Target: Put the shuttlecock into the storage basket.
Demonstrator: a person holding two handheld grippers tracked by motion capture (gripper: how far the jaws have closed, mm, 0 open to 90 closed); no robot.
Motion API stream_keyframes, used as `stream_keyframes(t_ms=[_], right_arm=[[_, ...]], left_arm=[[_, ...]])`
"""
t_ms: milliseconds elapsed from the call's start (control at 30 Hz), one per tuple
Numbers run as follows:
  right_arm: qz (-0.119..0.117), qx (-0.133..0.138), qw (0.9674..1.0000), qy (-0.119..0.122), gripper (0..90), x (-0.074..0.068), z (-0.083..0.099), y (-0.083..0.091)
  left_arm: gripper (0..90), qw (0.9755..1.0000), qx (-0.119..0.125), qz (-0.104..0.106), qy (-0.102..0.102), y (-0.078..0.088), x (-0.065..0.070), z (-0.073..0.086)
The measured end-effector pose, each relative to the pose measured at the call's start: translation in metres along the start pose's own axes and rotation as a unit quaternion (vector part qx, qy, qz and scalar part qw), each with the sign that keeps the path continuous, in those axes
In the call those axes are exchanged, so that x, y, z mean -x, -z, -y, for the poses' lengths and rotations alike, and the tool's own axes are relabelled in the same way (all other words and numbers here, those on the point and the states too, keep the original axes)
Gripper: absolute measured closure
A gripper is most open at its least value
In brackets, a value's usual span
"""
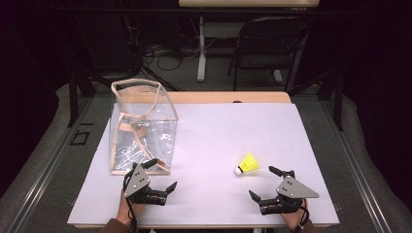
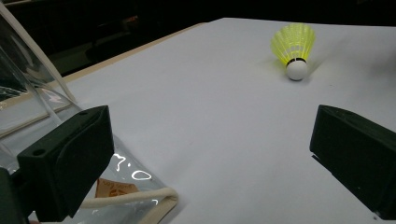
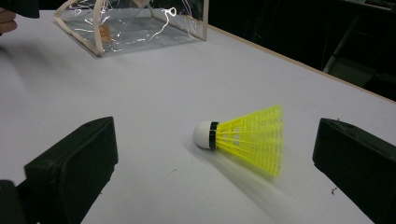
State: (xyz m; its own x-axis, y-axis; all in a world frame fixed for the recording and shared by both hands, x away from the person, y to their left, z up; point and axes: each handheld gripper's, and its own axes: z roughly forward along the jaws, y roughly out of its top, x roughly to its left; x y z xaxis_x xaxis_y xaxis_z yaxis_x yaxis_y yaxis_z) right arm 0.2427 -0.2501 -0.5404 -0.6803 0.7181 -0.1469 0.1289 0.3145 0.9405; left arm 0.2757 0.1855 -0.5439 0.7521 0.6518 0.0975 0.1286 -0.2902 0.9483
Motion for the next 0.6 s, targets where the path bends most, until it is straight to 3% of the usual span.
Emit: stream_keyframes(t_ms=[600], right_arm=[[0.001, -0.004, 1.0000, 0.000, 0.0, 0.000, 0.000, -0.001]], left_arm=[[0.0, 0.9997, -0.012, 0.017, -0.009, -0.019, 0.001, -0.011]])
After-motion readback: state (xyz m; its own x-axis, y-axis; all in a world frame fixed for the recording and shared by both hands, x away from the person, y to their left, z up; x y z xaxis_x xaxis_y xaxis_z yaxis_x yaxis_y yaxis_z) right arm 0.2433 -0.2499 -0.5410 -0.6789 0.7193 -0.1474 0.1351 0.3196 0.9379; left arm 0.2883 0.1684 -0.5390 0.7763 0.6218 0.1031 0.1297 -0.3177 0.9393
